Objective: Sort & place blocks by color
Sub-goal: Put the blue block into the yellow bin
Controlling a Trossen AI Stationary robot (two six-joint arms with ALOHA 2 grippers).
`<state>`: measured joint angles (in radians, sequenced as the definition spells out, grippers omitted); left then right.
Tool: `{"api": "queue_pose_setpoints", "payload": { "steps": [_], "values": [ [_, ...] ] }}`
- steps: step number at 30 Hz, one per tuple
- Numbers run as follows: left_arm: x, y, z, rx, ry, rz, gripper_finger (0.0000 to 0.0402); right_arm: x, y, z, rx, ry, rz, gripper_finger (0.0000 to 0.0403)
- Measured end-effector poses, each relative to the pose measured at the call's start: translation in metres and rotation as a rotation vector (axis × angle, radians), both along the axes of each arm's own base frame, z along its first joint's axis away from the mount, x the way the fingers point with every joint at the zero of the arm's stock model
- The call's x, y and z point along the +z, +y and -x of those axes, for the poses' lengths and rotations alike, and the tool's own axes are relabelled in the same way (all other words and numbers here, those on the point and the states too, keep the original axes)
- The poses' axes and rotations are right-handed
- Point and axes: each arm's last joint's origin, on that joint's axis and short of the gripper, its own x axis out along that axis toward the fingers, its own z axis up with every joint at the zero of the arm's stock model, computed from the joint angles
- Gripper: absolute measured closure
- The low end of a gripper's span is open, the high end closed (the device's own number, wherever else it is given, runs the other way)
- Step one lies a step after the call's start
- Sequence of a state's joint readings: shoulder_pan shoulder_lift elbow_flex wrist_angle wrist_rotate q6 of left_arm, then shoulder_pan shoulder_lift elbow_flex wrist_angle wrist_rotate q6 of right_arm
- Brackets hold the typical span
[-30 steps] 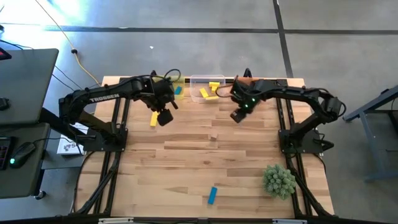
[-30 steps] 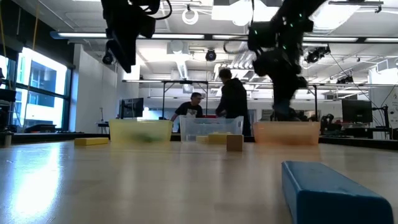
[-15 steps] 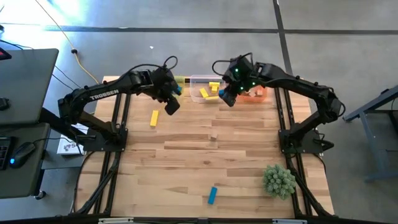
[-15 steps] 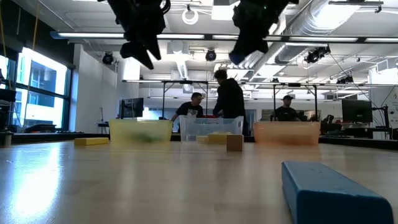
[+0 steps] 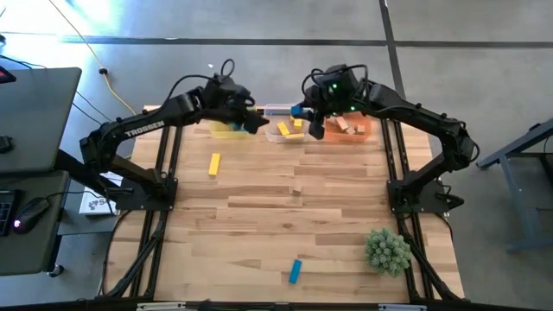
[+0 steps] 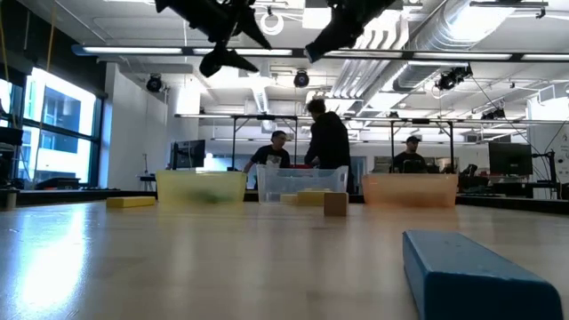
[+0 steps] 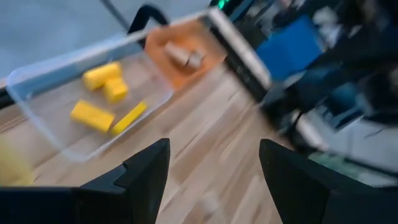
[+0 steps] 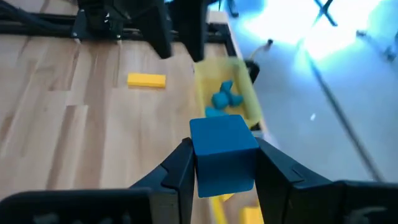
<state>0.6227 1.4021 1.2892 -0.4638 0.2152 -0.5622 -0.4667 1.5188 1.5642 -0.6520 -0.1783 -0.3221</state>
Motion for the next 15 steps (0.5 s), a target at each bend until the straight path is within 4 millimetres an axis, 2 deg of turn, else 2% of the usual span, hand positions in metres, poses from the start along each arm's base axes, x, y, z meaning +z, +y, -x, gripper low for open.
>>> {"api": "queue_pose_setpoints", "payload": {
  "steps": [5,9,15],
  "values": [
    [0.009,0.006,-0.002,0.005,-0.132,0.024,0.0163,0.006,-0.001,-0.004,0.076,-0.05,0.116,0.03],
    [0.016,0.007,-0.004,-0.036,-0.22,0.049,0.0163,0.013,0.0,-0.008,0.185,-0.138,0.147,0.03],
    [0.025,0.007,-0.006,-0.114,-0.327,0.088,0.0163,0.015,0.007,-0.011,0.305,-0.162,0.209,0.03]
  ]
}}
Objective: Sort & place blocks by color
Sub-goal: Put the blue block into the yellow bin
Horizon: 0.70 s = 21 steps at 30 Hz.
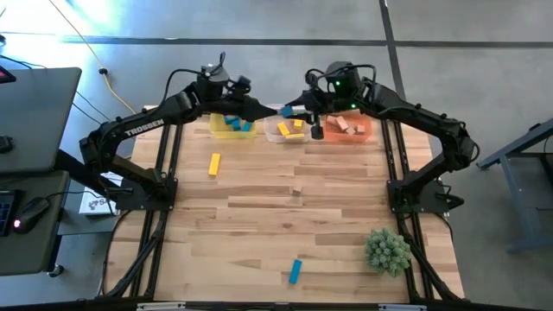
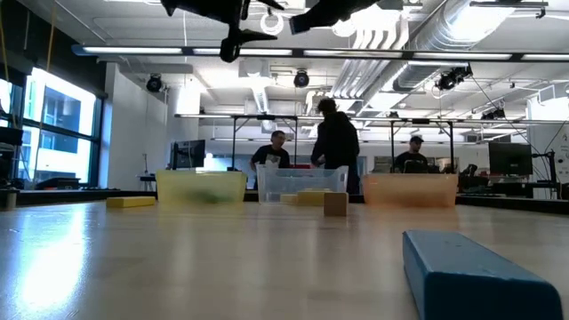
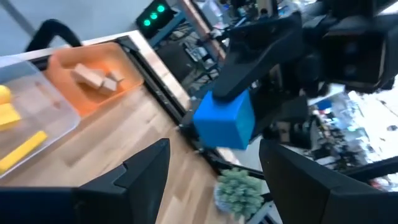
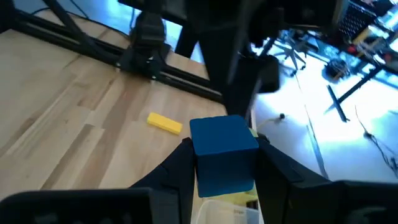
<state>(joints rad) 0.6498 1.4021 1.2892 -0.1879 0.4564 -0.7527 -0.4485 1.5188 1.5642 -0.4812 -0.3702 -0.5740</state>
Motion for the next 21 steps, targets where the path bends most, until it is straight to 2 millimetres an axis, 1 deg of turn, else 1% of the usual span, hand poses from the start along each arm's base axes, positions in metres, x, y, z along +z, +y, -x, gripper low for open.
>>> {"api": "queue_pose_setpoints", "payload": {
  "steps": [10,15,21],
  "values": [
    [0.003,-0.001,-0.001,-0.034,-0.037,0.02,0.0163,0.006,0.013,-0.008,0.08,-0.063,0.063,0.03],
    [0.005,-0.002,-0.001,-0.066,-0.051,0.021,0.0163,0.008,0.016,-0.01,0.087,-0.089,0.086,0.03],
    [0.011,-0.002,-0.003,-0.094,-0.108,0.004,0.0163,0.012,0.017,-0.012,0.09,-0.123,0.097,0.03]
  ]
}}
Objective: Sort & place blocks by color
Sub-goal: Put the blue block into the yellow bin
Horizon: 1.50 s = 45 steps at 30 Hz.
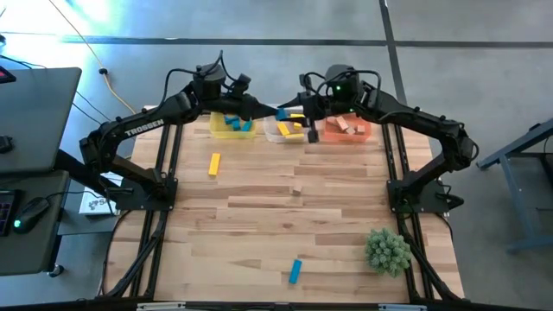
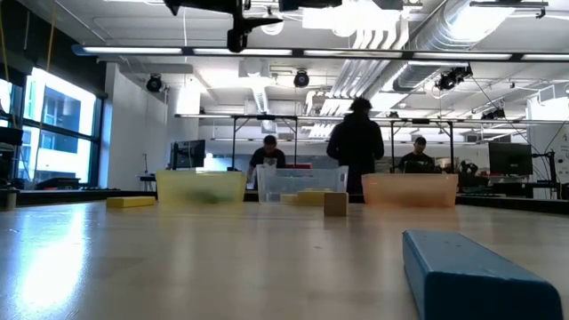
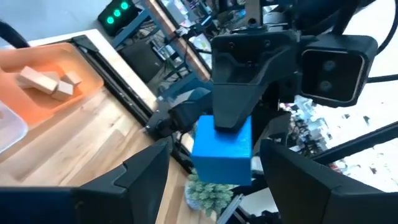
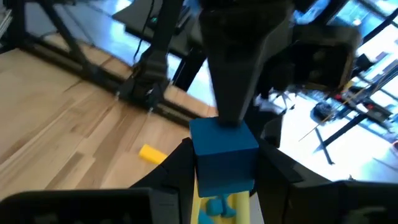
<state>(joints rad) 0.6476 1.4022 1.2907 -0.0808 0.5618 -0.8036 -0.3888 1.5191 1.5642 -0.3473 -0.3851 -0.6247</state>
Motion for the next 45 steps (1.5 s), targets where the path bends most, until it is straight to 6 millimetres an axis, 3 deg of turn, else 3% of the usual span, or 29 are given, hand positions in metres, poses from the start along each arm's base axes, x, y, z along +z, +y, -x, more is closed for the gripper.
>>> {"api": "queue_pose_setpoints", "payload": {
  "steps": [17,26,33,38,45],
  "values": [
    [0.0083,-0.0007,-0.0012,-0.044,-0.079,-0.015,0.0167,0.0084,0.0017,-0.0034,-0.038,-0.081,0.032,0.03],
    [0.0096,-0.0004,-0.0012,-0.043,-0.09,-0.027,0.0223,0.008,0.0009,-0.0054,-0.039,-0.091,0.036,0.03],
    [0.0082,0.0001,-0.0011,-0.045,-0.08,-0.056,0.0289,0.0056,-0.0004,-0.0077,-0.036,-0.083,0.058,0.03],
    [0.0077,0.0002,-0.001,-0.048,-0.074,-0.093,0.0294,0.0052,-0.0013,-0.0078,-0.069,-0.077,0.079,0.03],
    [0.005,0.0006,-0.0007,-0.035,-0.039,-0.178,0.0294,0.0022,-0.0041,-0.0086,-0.181,-0.052,0.063,0.0214]
  ]
}}
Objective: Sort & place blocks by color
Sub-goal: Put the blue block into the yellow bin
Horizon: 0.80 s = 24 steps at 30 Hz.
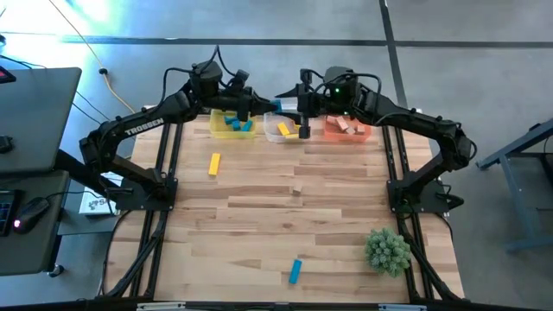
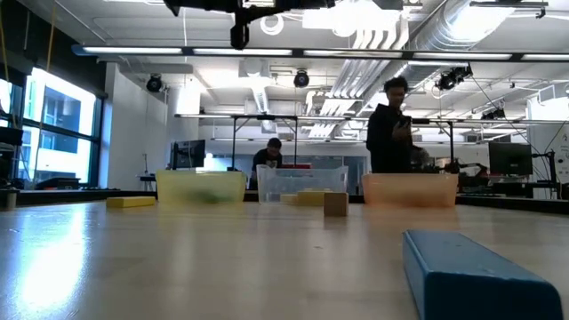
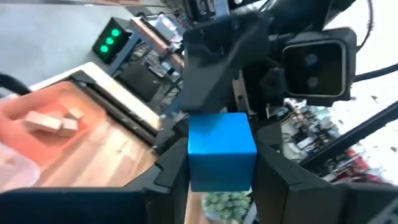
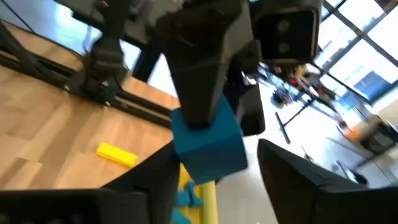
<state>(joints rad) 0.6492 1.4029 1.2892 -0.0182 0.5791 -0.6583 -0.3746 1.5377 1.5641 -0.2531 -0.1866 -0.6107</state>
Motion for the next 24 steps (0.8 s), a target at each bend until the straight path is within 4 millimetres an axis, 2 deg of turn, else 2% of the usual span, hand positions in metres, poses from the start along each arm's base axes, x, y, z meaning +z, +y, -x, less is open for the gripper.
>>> {"api": "queue_pose_setpoints", "payload": {
  "steps": [5,13,19,24],
  "values": [
    [-0.006,0.004,0.004,0.053,0.07,-0.028,0.0294,-0.004,-0.003,0.001,-0.115,0.042,0.011,0.017],
    [-0.022,0.014,0.015,0.134,0.233,-0.045,0.0294,-0.007,-0.007,0.005,-0.243,0.091,0.019,0.0161],
    [-0.043,0.02,0.032,0.34,0.542,-0.11,0.0294,-0.008,-0.007,0.005,-0.278,0.074,-0.061,0.016],
    [-0.058,0.027,0.044,0.41,0.747,-0.125,0.0294,-0.008,-0.007,0.005,-0.297,0.05,-0.134,0.016]
  ]
}}
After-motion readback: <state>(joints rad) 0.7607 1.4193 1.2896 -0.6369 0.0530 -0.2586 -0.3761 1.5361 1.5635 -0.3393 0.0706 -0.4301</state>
